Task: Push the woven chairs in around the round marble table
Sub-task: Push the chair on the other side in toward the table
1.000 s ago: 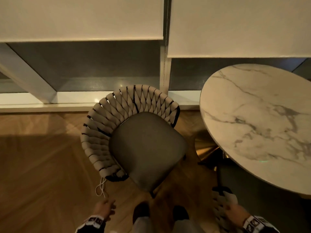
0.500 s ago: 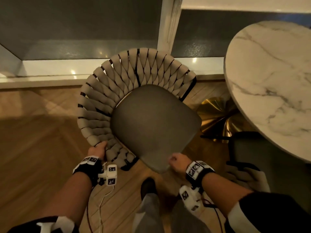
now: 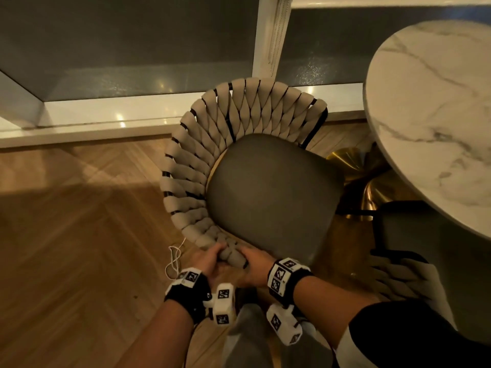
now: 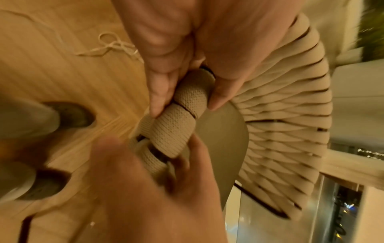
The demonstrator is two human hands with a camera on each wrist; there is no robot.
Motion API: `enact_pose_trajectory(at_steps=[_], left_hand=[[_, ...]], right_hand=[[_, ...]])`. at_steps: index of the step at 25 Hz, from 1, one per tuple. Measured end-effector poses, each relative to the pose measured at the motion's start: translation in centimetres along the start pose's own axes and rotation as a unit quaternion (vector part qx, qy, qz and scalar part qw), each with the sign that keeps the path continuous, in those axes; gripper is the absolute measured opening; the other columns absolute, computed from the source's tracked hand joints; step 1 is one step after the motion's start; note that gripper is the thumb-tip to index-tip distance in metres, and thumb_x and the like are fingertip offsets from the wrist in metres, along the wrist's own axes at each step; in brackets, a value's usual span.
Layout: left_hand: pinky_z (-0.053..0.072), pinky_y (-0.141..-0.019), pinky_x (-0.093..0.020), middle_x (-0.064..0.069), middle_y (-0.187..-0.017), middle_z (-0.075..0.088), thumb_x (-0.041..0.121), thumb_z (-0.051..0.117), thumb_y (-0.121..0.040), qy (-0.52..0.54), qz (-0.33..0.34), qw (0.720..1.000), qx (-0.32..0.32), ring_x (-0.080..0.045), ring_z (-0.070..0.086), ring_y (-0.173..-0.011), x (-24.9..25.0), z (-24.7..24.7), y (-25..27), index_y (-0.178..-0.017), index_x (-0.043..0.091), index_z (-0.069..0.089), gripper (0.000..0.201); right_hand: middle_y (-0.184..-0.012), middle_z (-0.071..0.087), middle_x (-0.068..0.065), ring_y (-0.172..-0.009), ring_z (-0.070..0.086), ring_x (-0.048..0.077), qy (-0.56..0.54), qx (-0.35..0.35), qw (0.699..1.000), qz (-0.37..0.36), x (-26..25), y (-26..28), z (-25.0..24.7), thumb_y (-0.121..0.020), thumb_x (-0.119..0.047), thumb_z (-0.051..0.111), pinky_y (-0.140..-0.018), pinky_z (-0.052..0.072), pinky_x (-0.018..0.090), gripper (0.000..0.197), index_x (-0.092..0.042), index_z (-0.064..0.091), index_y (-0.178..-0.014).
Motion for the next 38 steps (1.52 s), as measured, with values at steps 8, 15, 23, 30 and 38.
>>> enact_pose_trajectory(at_steps=[8, 15, 23, 30, 38], left_hand=[[0.057, -0.085, -0.044, -0.019, -0.106, 0.068, 0.053, 0.071, -0.078, -0.284, 0.085, 0.948, 0.113, -0.036, 0.066, -0.095, 5.8, -1.1, 2.2, -0.115, 0.005, 0.065, 0.061], [0.049, -0.099, -0.053, -0.021, -0.132, 0.058, 0.042, 0.079, -0.072, -0.321, 0.157, 0.914, 0.193, -0.043, 0.057, -0.118, 16.9, -2.9, -3.2, -0.136, 0.018, 0.045, 0.076], [0.052, -0.081, -0.044, -0.022, -0.115, 0.066, 0.024, 0.068, -0.081, -0.304, 0.152, 0.917, 0.208, -0.042, 0.063, -0.102, 13.7, -2.7, -3.5, -0.122, 0.009, 0.057, 0.045], [0.059, -0.080, -0.050, -0.018, -0.111, 0.069, 0.037, 0.072, -0.075, -0.219, 0.163, 0.958, 0.083, -0.038, 0.067, -0.100, 9.7, 2.7, -3.0, -0.117, 0.009, 0.062, 0.052], [0.054, -0.073, -0.070, -0.008, -0.129, 0.055, 0.021, 0.059, -0.094, -0.147, 0.190, 0.968, 0.069, -0.041, 0.061, -0.108, 11.5, 4.6, -1.0, -0.143, 0.057, 0.008, 0.080]], right_hand=[[-0.116, 0.062, -0.008, -0.102, 0.063, 0.027, 0.006, 0.125, 0.984, 0.123, 5.7, -0.2, -0.2, -0.073, -0.044, 0.055, -0.080, 0.055, 0.049, 0.044, -0.041, 0.045, -0.115], [-0.113, 0.066, 0.006, -0.098, 0.065, 0.031, -0.024, 0.097, 0.988, 0.120, 6.4, -0.6, 0.1, -0.086, -0.027, 0.056, -0.085, 0.056, 0.042, 0.020, -0.019, 0.062, -0.104], [-0.122, 0.063, 0.012, -0.111, 0.060, 0.031, 0.068, 0.070, 0.987, 0.126, 9.6, 0.8, -3.0, -0.088, -0.025, 0.059, -0.093, 0.052, 0.040, 0.027, -0.014, 0.061, -0.113], [-0.112, 0.067, -0.003, -0.107, 0.059, 0.027, 0.049, 0.165, 0.978, 0.119, 15.0, 2.9, -12.0, -0.084, -0.019, 0.049, -0.088, 0.054, 0.043, 0.042, -0.045, 0.062, -0.116], [-0.118, 0.052, -0.005, -0.111, 0.046, 0.024, 0.077, 0.192, 0.975, 0.076, 18.0, 4.3, -13.7, -0.075, -0.040, 0.067, -0.096, 0.045, 0.038, 0.047, -0.036, 0.056, -0.120]])
Point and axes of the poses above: each hand's wrist, its own y-axis away from the middle knuckle, its own z-axis out of the palm, x = y × z, the point moved 7 cm from there along -y, towards the middle knuckle
